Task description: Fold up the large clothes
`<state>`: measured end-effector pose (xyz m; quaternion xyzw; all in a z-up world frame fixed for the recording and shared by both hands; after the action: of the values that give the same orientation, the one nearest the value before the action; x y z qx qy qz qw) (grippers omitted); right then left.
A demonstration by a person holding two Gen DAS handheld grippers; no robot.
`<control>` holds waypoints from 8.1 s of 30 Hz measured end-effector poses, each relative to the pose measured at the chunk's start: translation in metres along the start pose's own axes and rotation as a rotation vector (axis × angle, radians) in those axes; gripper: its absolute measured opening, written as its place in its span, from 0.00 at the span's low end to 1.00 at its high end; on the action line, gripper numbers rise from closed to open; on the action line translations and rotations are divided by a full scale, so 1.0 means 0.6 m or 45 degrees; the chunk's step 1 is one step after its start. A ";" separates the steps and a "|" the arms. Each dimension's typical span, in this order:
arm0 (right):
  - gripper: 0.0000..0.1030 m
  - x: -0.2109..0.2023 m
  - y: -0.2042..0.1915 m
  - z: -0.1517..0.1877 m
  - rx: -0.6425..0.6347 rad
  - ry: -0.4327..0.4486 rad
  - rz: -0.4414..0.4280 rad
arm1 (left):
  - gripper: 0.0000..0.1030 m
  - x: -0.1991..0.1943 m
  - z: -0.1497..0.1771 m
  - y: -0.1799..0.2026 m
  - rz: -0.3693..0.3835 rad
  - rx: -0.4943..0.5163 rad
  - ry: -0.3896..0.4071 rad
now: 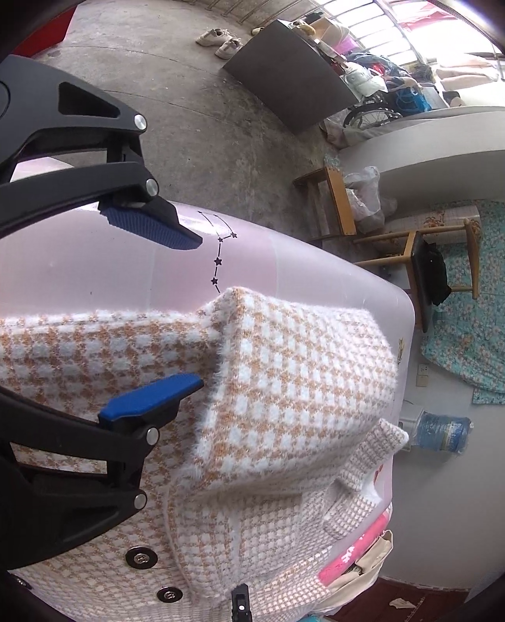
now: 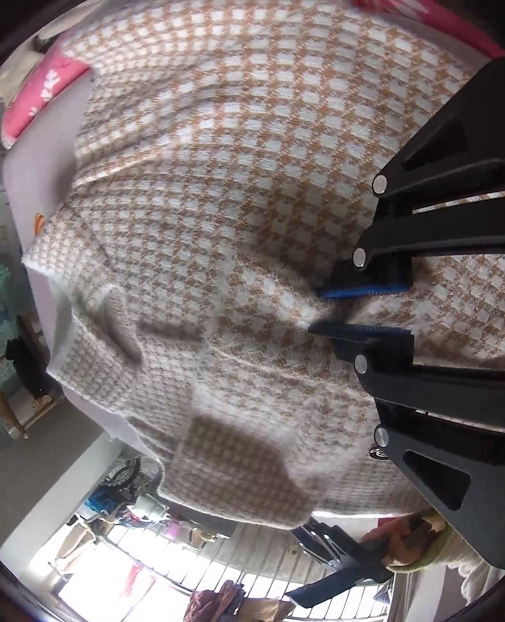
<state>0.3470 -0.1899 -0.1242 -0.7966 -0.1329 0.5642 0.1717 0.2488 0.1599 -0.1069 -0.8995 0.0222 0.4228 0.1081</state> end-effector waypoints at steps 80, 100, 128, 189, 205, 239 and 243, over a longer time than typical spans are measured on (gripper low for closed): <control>0.53 0.072 -0.066 -0.163 -0.176 0.188 0.214 | 0.38 0.150 -0.227 0.014 0.325 -0.149 0.019; 0.70 0.083 -0.113 -0.036 -0.459 0.217 0.205 | 0.73 0.095 -0.114 0.124 0.249 0.191 -0.042; 0.77 -0.027 -0.017 -0.008 -0.315 0.339 0.205 | 0.80 0.029 -0.123 0.129 0.170 0.177 -0.017; 0.77 -0.116 0.126 -0.070 -0.011 0.363 0.304 | 0.93 0.123 -0.185 0.294 0.245 0.244 -0.027; 0.77 -0.367 0.583 -0.206 0.833 0.557 0.500 | 0.93 0.122 -0.184 0.294 0.244 0.241 -0.021; 0.18 -0.525 0.418 -0.281 0.462 1.069 0.676 | 0.92 0.094 -0.192 0.279 0.241 0.230 0.005; 0.18 -0.531 0.252 -0.283 0.190 1.115 0.641 | 0.87 0.052 -0.192 0.259 0.253 0.223 0.058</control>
<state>0.4058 -0.4771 0.1353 -0.9512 0.1883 0.2094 0.1265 0.3357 -0.0149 -0.0866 -0.8894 0.1503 0.4073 0.1432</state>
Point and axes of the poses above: each gripper's, at about its wrist camera, not at the fingertips, and x roughly the way its jaws point, y to its right, z to its underside, the point moved 10 cm from there along x, roughly the way its jaws point, and after that the axes turned 15 degrees about x, right-handed, at the moved point
